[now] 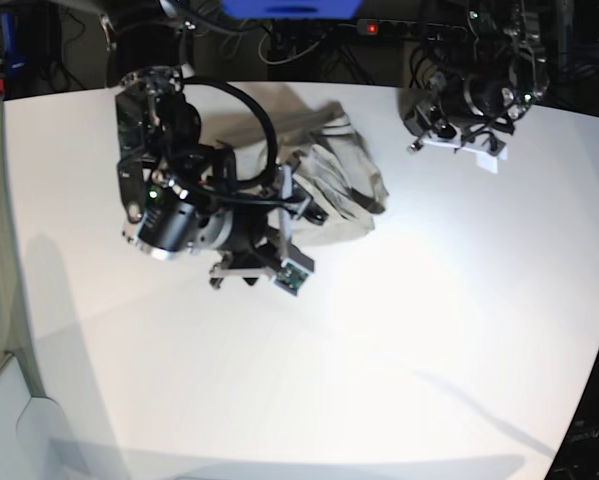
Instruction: Layout the t-shirt on the table in an organized manner, then fold the t-shirt properly
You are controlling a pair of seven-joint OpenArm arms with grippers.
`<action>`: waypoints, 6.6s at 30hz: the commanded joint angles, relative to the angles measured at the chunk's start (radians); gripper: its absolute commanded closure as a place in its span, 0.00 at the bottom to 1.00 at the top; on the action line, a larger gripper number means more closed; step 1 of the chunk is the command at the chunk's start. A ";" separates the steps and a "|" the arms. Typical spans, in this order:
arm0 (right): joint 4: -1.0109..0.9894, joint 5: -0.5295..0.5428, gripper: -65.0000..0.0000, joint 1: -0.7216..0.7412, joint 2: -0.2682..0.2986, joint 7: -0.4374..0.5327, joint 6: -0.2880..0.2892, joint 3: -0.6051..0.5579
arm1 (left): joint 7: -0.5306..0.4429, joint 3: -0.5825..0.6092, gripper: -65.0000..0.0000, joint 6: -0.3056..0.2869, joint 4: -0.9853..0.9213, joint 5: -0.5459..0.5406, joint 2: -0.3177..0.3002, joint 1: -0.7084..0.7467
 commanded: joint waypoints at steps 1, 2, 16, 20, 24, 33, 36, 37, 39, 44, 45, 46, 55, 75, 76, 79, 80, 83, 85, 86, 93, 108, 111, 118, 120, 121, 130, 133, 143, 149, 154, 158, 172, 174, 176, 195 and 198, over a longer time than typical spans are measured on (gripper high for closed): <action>0.007 0.013 0.45 0.015 0.007 0.013 0.004 0.002 | 0.019 -0.026 1.00 0.009 0.048 -0.017 -0.002 0.003; 0.002 0.013 0.45 0.012 0.017 0.015 0.004 0.002 | 0.031 -0.051 1.00 0.007 0.070 -0.017 0.001 0.013; -0.053 0.013 0.46 -0.062 0.132 0.036 0.004 0.031 | 0.037 -0.075 1.00 0.007 0.094 -0.017 0.023 -0.004; -0.052 0.014 0.46 -0.146 0.123 0.104 0.004 0.023 | 0.038 -0.077 1.00 0.007 0.093 -0.017 0.023 -0.013; -0.052 0.014 0.46 -0.198 0.080 0.132 0.004 0.010 | 0.037 -0.075 1.00 0.007 0.093 -0.016 0.023 -0.032; -0.045 0.014 0.46 -0.174 0.091 0.132 0.004 -0.184 | 0.038 -0.077 1.00 0.007 0.065 -0.014 0.023 -0.040; -0.045 0.014 0.46 -0.149 0.120 0.132 0.004 -0.181 | 0.038 -0.077 1.00 0.007 0.075 -0.016 0.026 -0.036; -0.045 0.014 0.46 -0.135 0.131 0.132 0.004 -0.181 | 0.035 -0.077 1.00 0.007 0.075 -0.016 0.027 -0.035; -0.044 0.014 0.46 -0.115 0.148 0.132 0.004 -0.179 | 0.031 -0.077 1.00 0.007 0.076 -0.017 0.029 -0.035; -0.042 0.017 0.46 -0.089 0.171 0.127 0.004 -0.110 | 0.029 -0.082 0.97 0.006 0.076 -0.100 0.026 -0.041; -0.041 0.017 0.46 -0.089 0.171 0.129 0.004 -0.101 | 0.029 -0.083 0.94 0.006 0.078 -0.134 0.023 -0.043; -0.038 0.017 0.46 -0.089 0.172 0.129 0.004 -0.095 | 0.029 -0.083 0.90 0.006 0.078 -0.161 0.023 -0.050; -0.032 0.017 0.46 -0.089 0.172 0.129 0.004 -0.092 | 0.026 -0.082 0.65 0.004 0.144 -0.269 0.009 -0.058; -0.033 0.014 0.46 -0.074 0.208 0.130 0.004 -0.092 | -0.070 0.124 0.10 0.006 0.076 -0.072 0.021 -0.150; -0.033 0.014 0.46 -0.074 0.211 0.130 0.004 -0.092 | -0.070 0.124 0.13 0.006 0.062 -0.059 0.031 -0.158; -0.033 0.014 0.46 -0.074 0.214 0.130 0.004 -0.092 | -0.070 0.123 0.28 0.006 0.012 -0.023 0.044 -0.176; -0.033 0.014 0.46 -0.074 0.214 0.130 0.004 -0.092 | -0.070 0.124 0.35 0.006 -0.005 -0.020 0.044 -0.191; -0.036 0.014 0.46 -0.063 0.215 0.130 0.004 -0.092 | -0.070 0.144 0.58 0.006 -0.056 -0.011 0.054 -0.225; -0.038 0.014 0.46 -0.055 0.215 0.130 0.004 -0.092 | -0.070 0.159 0.62 0.006 -0.079 -0.011 0.054 -0.248; -0.038 0.014 0.46 -0.052 0.215 0.129 0.004 -0.092 | -0.072 0.166 0.63 0.006 -0.087 -0.011 0.052 -0.256; -0.038 0.013 0.46 -0.051 0.229 0.130 0.004 -0.069 | -0.127 0.218 0.71 0.006 -0.091 -0.011 0.047 -0.273; -0.039 0.013 0.46 -0.031 0.244 0.130 0.004 -0.026 | -0.166 0.215 1.00 0.007 -0.079 0.050 0.021 -0.336; -0.039 0.013 0.46 -0.031 0.244 0.130 0.004 -0.026 | -0.158 0.218 1.00 0.009 -0.082 0.050 0.021 -0.374; -0.039 0.013 0.46 -0.029 0.244 0.130 0.004 -0.026 | -0.156 0.219 1.00 0.009 -0.093 0.058 0.023 -0.432; -0.039 0.013 0.46 -0.029 0.246 0.130 0.004 -0.026 | -0.156 0.219 1.00 0.009 -0.097 0.061 0.021 -0.437; -0.039 0.013 0.46 -0.029 0.246 0.130 0.004 -0.026 | -0.158 0.219 1.00 0.009 -0.110 0.061 0.018 -0.435; -0.118 0.014 0.47 0.001 0.224 0.142 0.004 -0.026 | -0.164 0.219 1.00 0.007 -0.196 0.061 0.015 -0.422; -0.165 0.014 0.61 0.003 0.218 0.185 0.004 -0.033 | -0.163 0.219 1.00 0.007 -0.197 0.061 0.015 -0.422; -0.303 0.014 0.99 0.011 0.214 0.211 0.004 -0.033 | -0.155 0.218 0.99 0.007 -0.197 0.061 0.014 -0.423; -0.306 0.014 0.99 0.009 0.214 0.233 0.004 -0.035 | -0.153 0.219 0.67 0.015 -0.192 0.052 0.014 -0.414; -0.305 0.014 0.99 0.011 0.215 0.233 0.004 -0.035 | -0.110 0.212 0.27 0.007 -0.160 0.047 0.015 -0.380; -0.305 0.014 0.99 0.011 0.215 0.231 0.004 -0.035 | -0.103 0.216 0.21 0.007 -0.156 0.047 0.017 -0.359; -0.300 0.014 0.99 0.011 0.214 0.231 0.004 -0.033 | -0.110 0.396 0.23 0.007 -0.346 0.058 0.043 -0.391; -0.300 0.014 0.99 0.011 0.214 0.231 0.004 -0.033 | -0.107 0.432 0.35 0.007 -0.363 0.058 0.040 -0.399; -0.300 0.014 0.99 0.011 0.214 0.231 0.004 -0.033 | -0.109 0.457 0.60 0.007 -0.370 0.060 0.037 -0.399; -0.137 0.013 0.72 0.050 0.367 0.221 0.004 0.102 | -0.110 0.776 1.00 -0.060 -0.509 0.124 -0.009 -0.735; -0.141 0.013 0.64 0.050 0.406 0.221 0.004 0.215 | -0.110 0.890 1.00 -0.174 -0.547 0.127 -0.019 -0.824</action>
